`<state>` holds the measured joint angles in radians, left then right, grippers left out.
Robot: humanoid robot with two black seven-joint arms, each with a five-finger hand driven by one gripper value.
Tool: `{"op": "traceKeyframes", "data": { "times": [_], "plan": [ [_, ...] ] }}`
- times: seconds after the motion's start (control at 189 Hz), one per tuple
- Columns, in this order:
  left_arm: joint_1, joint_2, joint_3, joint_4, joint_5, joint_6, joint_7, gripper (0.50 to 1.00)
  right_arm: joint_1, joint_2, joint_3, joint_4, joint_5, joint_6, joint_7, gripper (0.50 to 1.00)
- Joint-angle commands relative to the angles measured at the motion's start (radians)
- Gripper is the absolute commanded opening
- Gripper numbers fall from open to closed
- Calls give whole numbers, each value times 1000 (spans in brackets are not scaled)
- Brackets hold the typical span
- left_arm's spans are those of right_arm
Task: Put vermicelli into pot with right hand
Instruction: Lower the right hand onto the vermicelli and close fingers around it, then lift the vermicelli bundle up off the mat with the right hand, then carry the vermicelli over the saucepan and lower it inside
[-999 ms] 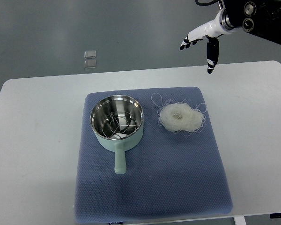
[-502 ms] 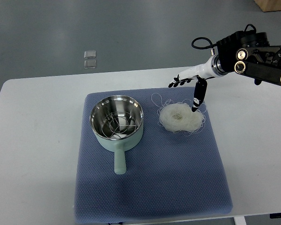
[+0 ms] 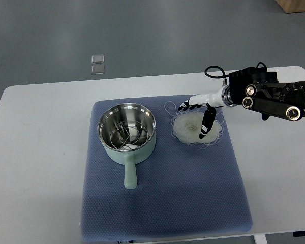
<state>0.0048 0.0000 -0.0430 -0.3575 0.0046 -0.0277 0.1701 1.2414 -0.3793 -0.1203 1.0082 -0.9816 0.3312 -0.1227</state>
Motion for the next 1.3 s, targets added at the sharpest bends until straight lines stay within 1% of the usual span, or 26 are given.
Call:
{"op": "traceKeyframes", "data": {
  "times": [0.0,0.063,0.085,0.1,0.106,0.111,0.116,0.122,0.127,0.132,0.137,0.143,0.148,0.174,0.18,0.196,0.201,0.206,0.407,0.55,0.618,0.735,0.893,1.015,1.168,1.295],
  "plan": [
    [0,0,0,0,0,0,-1,1000,-20,0,4,0,0,-11,1,950],
    [1,0,0,0,0,0,0,1000,-34,0,2,0,-2,-24,1,934],
    [0,0,0,0,0,0,0,1000,-37,2,2,0,-2,-28,1,903],
    [0,0,0,0,0,0,0,1000,-40,2,2,0,-2,-31,3,838],
    [0,0,0,0,0,0,0,1000,-40,2,2,0,-2,-31,3,838],
    [0,0,0,0,0,2,0,1000,-42,2,2,0,-3,-31,3,803],
    [0,0,0,0,0,2,0,1000,-42,2,2,0,-3,-31,3,803],
    [0,0,0,2,0,2,0,1000,-43,2,2,0,-3,-32,3,766],
    [0,0,0,2,0,2,0,1000,-43,2,2,0,-3,-32,3,766],
    [0,0,0,2,0,0,0,1000,-46,2,2,0,-3,-34,5,730],
    [0,0,0,2,0,0,0,1000,-46,2,2,0,-3,-34,5,729],
    [0,0,0,2,0,2,0,1000,-48,2,2,0,-5,-34,6,697],
    [0,0,0,2,0,2,0,1000,-48,2,2,0,-5,-34,6,697],
    [0,0,0,2,0,0,0,1000,-51,2,2,0,-12,-35,9,605],
    [0,0,0,2,0,0,0,1000,-51,2,2,0,-12,-35,9,605],
    [0,0,0,2,0,2,0,1000,-53,2,2,0,-20,-35,9,540],
    [0,0,0,2,0,2,0,1000,-53,2,2,0,-20,-35,9,539],
    [0,0,0,2,0,0,0,1000,-53,3,2,0,-23,-35,9,505],
    [0,0,0,5,-2,2,0,1000,-51,0,33,0,-43,-44,11,500],
    [0,0,0,5,0,2,0,1000,-14,-56,126,59,0,26,6,500],
    [0,0,0,5,-2,2,0,1000,55,-124,176,138,75,87,1,500],
    [0,0,0,6,-2,2,0,1000,219,-223,179,239,212,121,-5,500],
    [0,0,2,-1,0,2,0,1000,391,-250,176,282,294,163,-8,500],
    [0,0,0,0,0,2,0,1000,464,-205,151,277,340,164,-8,500],
    [0,0,0,6,-2,2,0,1000,523,-44,50,233,336,149,-8,500],
    [0,0,0,3,0,2,-1,1000,512,126,4,109,333,115,-6,500]
  ]
}}
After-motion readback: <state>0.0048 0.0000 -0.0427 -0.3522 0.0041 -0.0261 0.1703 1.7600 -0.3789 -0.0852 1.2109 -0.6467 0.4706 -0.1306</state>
